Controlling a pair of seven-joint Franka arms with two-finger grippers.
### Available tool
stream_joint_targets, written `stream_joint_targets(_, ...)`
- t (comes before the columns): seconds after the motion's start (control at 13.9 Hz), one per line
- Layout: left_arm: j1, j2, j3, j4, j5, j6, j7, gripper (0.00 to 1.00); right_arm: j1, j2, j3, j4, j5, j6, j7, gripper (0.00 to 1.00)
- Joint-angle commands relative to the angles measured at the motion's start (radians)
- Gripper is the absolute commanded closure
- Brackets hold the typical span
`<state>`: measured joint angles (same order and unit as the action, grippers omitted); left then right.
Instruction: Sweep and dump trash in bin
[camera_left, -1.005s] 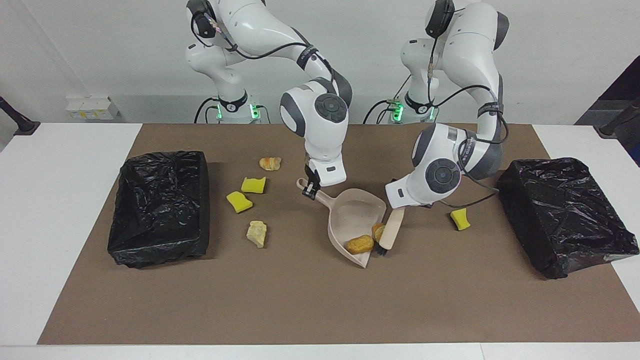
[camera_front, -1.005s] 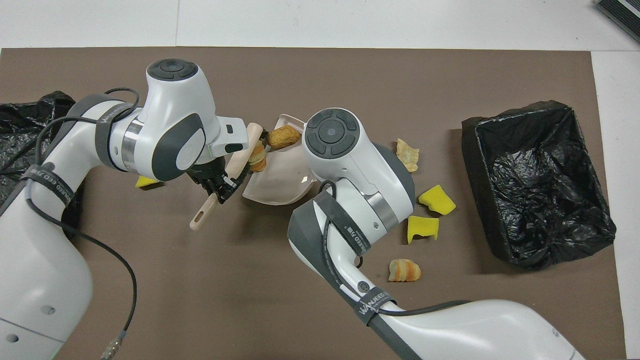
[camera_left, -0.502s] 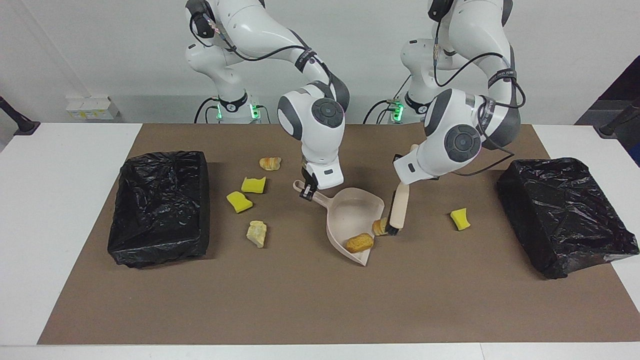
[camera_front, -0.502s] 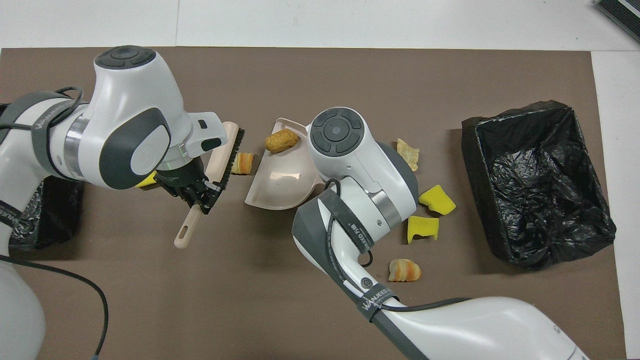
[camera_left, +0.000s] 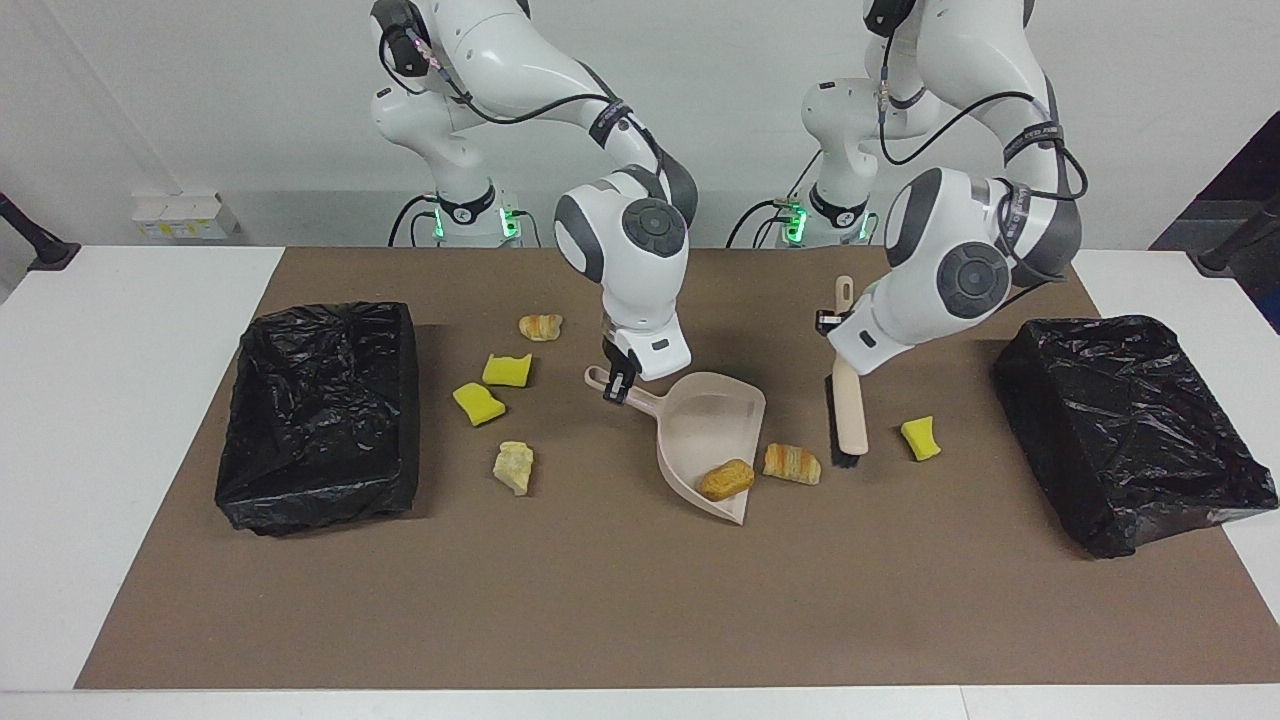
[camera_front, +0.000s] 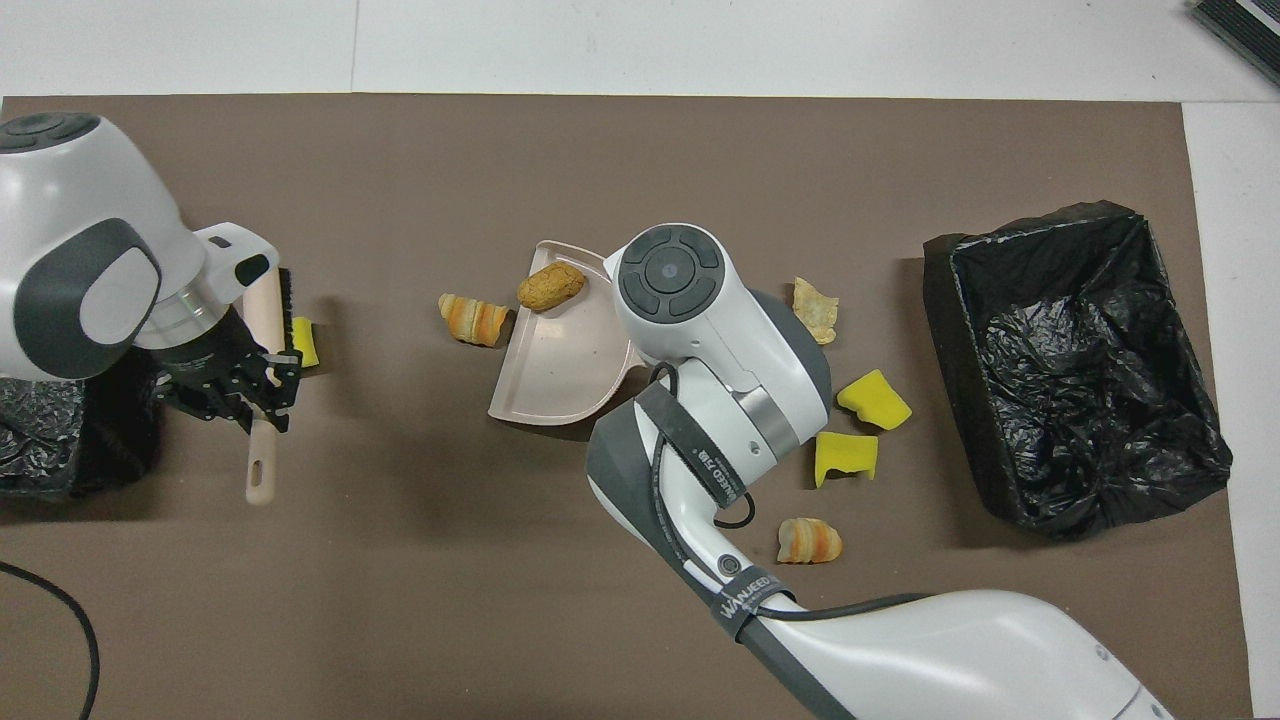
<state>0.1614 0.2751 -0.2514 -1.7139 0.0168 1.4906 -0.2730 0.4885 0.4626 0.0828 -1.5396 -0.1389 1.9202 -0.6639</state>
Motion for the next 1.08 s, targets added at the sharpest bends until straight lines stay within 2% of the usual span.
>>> stream_joint_targets(0.0,0.084,-0.112,-0.008,-0.177,0.022,0.11,-0.022,1.0,-0.008,-0.001,0.012,-0.013,-0.018,0.019,-0.019,1.0)
stream_joint_targets(0.14,0.09,-0.128,-0.008,-0.265,0.022,0.206,-0.017,1.0,-0.01,-0.001,0.011,-0.011,-0.019,0.019,-0.017,1.0)
stream_joint_targets(0.22,0.083,-0.12,-0.008,-0.273,0.023,0.233,-0.012,1.0,-0.01,-0.001,0.011,-0.011,-0.019,0.019,-0.017,1.0)
stream_joint_targets(0.43,0.067,-0.103,-0.015,-0.28,0.022,0.273,0.041,1.0,-0.011,-0.001,0.011,-0.011,-0.018,0.017,-0.017,1.0)
stream_joint_targets(0.72,-0.025,-0.059,-0.017,-0.279,0.009,0.283,0.101,1.0,-0.008,-0.001,0.011,-0.01,-0.018,0.016,-0.016,1.0)
stream_joint_targets(1.0,-0.117,-0.042,-0.017,-0.27,-0.099,0.327,0.097,1.0,-0.008,-0.001,0.011,-0.01,-0.019,0.014,-0.011,1.0)
